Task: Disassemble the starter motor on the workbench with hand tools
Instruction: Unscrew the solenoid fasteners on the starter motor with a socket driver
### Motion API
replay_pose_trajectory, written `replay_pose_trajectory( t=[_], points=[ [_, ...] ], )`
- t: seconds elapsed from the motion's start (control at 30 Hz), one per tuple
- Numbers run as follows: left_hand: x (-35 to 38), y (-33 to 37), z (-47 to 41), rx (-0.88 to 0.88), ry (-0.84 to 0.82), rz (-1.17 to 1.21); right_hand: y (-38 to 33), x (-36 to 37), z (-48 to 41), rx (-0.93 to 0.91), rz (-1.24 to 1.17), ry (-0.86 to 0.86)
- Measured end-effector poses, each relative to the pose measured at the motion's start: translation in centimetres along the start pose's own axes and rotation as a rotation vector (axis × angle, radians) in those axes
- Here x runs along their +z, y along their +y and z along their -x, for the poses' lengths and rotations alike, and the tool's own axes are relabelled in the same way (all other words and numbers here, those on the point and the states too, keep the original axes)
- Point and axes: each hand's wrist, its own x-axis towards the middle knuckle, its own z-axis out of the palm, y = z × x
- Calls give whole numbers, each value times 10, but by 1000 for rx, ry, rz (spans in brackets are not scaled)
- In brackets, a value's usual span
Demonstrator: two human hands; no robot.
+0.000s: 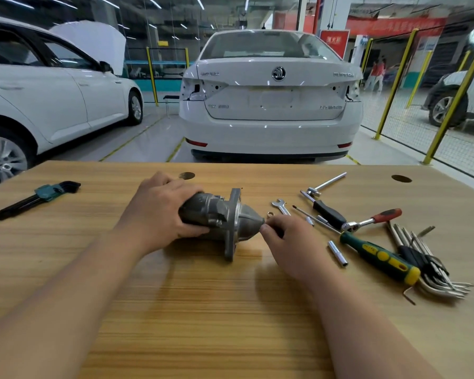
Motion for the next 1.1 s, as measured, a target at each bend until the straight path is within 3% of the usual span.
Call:
replay_pose_trajectory(
  t=[0.13,0.23,0.33,0.43,0.67,0.77,0.83,0.97,1.1],
  points=[
    [5,0,4,-58,15,-51,4,-15,3,-26,105,29],
    [19,21,1,-251,52,-184,23,-42,-4,156,31,226],
    [31,35,8,-309,112,-76,46,-76,-10,317,-23,406],
    [42,41,27,-248,203,35,59,-86,-3,381,114,366],
    [56,55,27,-293,350,35,52,-60,14,205,465,235],
    [61,59,24,-304,371,-3,48,-53,9,219,572,109],
    [63,61,21,-308,386,-9,49,-51,8,240,543,75],
    [66,60,19,-295,430,12,56,-70,3,197,219,384],
    [67,55,17,-287,441,117,56,-79,-4,198,363,288]
  ],
)
